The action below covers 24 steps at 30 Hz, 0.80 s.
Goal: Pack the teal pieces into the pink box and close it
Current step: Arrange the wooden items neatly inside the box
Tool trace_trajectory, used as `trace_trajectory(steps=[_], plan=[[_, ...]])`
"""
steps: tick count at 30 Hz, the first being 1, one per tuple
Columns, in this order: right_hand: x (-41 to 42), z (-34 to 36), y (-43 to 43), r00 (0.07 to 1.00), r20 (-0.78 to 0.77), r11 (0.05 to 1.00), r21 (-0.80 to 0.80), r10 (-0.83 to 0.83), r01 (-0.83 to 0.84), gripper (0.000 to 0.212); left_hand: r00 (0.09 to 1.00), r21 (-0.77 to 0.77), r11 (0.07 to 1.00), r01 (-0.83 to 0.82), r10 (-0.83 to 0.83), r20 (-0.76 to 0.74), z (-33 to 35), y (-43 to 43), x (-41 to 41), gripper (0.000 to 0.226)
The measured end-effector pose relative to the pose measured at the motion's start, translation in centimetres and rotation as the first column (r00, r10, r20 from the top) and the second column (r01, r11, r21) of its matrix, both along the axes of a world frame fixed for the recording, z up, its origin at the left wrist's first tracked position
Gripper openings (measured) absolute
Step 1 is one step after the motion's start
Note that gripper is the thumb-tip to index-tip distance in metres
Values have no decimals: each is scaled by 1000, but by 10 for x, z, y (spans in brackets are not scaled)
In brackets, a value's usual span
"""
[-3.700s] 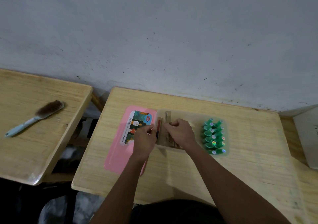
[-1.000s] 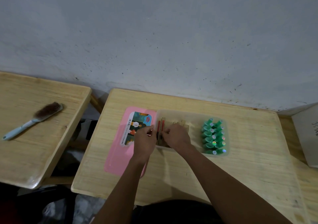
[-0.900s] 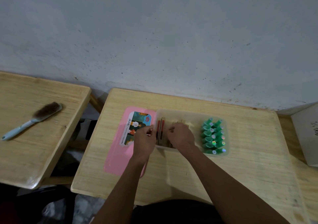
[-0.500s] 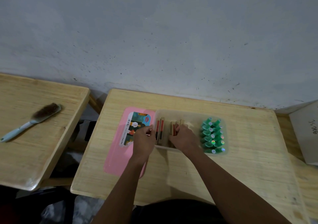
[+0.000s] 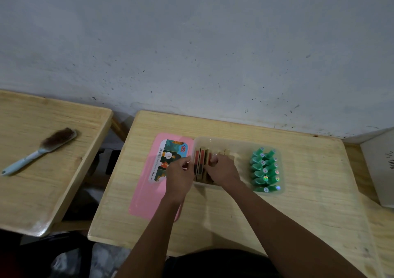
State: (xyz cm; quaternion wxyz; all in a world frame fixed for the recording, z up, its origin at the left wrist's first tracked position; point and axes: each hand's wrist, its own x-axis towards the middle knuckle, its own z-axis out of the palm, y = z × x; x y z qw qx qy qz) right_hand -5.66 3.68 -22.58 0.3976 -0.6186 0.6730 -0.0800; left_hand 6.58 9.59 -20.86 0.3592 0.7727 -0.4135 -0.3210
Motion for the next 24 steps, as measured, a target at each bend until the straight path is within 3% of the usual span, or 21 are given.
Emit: trace_trajectory(steps=[7, 13, 24], plan=[[1, -4, 3, 998, -41, 999, 21, 51, -50, 25, 1000, 3, 1000, -5, 5, -14, -1, 1, 0, 29], [-14, 5, 1, 960, -280, 990, -125, 30, -67, 21, 1000, 5, 1000, 1, -1, -11, -2, 0, 0, 30], [-2, 7, 2, 882, -438, 980, -19, 172, -200, 33, 1000, 0, 1000, 1, -1, 2, -2, 1, 0, 31]])
